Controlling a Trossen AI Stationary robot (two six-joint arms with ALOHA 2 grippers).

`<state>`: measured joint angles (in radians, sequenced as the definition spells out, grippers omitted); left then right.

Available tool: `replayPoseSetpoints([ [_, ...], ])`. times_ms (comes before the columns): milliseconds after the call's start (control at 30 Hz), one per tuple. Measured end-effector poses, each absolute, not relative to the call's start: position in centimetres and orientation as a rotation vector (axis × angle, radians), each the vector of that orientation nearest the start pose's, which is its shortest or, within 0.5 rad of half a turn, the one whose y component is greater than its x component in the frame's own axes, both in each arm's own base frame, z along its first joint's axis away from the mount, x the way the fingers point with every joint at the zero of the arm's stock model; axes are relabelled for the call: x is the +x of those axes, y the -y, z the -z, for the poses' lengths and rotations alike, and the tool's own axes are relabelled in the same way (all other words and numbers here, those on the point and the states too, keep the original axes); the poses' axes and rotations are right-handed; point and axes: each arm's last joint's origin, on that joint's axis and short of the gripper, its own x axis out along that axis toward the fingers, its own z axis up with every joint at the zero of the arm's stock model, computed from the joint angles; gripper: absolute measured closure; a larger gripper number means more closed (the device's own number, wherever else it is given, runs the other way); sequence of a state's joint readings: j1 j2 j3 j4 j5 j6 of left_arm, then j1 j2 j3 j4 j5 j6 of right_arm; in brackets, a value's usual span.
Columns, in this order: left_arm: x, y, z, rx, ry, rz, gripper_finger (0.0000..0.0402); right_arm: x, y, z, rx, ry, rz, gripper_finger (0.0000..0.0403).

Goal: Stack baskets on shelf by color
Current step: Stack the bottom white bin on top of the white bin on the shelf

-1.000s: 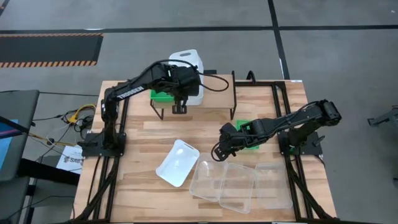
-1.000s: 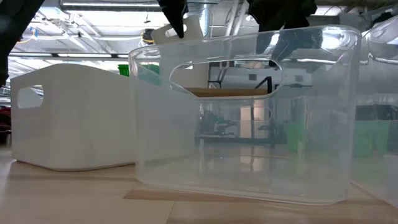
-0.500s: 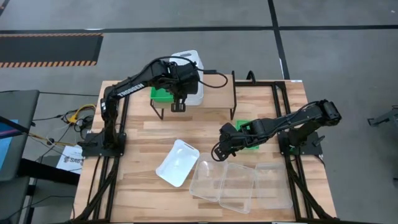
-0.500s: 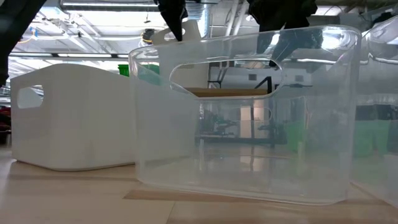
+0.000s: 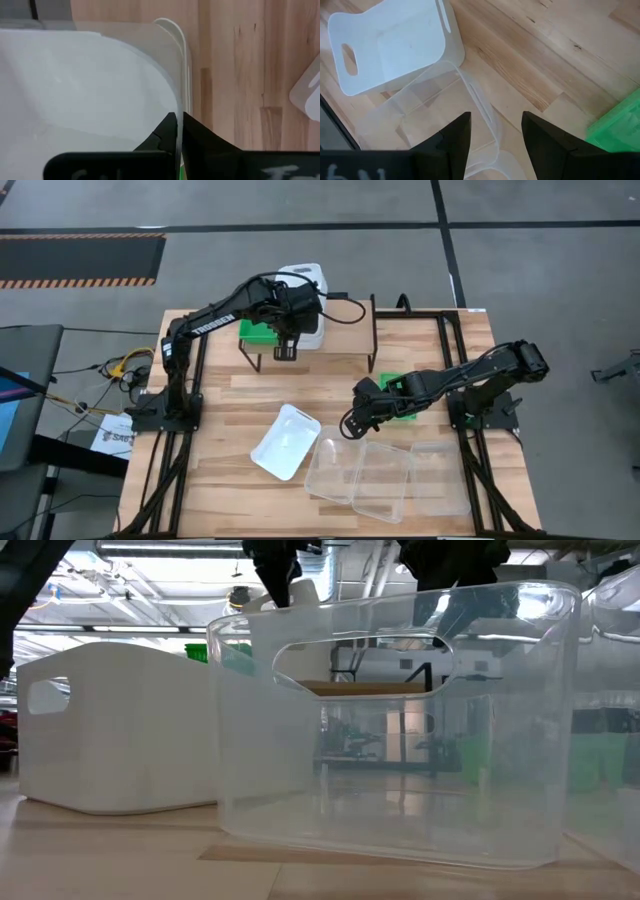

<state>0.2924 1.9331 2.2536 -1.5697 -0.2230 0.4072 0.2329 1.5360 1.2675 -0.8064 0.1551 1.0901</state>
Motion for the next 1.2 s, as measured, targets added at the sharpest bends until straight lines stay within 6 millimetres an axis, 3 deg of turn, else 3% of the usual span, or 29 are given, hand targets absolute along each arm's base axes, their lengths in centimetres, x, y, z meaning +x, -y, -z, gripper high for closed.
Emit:
replayPoseSetpoints([
  [167,34.0,-10.9,-39.3,0.300,-1.332,-0.184,0.0391,30.1,-6.7,-27.5,0.778,-0.964,0.500,0.0202],
  [533,34.0,-11.1,-39.4,0.326,-1.348,-0.250,0.0325,30.1,-6.7,-27.5,0.778,-0.964,0.500,0.0202],
  [800,33.9,-11.1,-39.6,0.365,-1.357,-0.303,0.0321,30.2,-6.7,-27.5,0.778,-0.964,0.500,0.0202],
  [967,33.7,-10.6,-41.1,0.393,-1.299,-0.337,0.0321,30.6,-6.0,-27.7,0.761,-0.937,0.482,0.0202],
  [1200,32.7,-9.8,-42.9,0.384,-1.231,-0.348,0.0321,31.7,-3.0,-32.1,0.676,-0.811,0.450,0.0202],
])
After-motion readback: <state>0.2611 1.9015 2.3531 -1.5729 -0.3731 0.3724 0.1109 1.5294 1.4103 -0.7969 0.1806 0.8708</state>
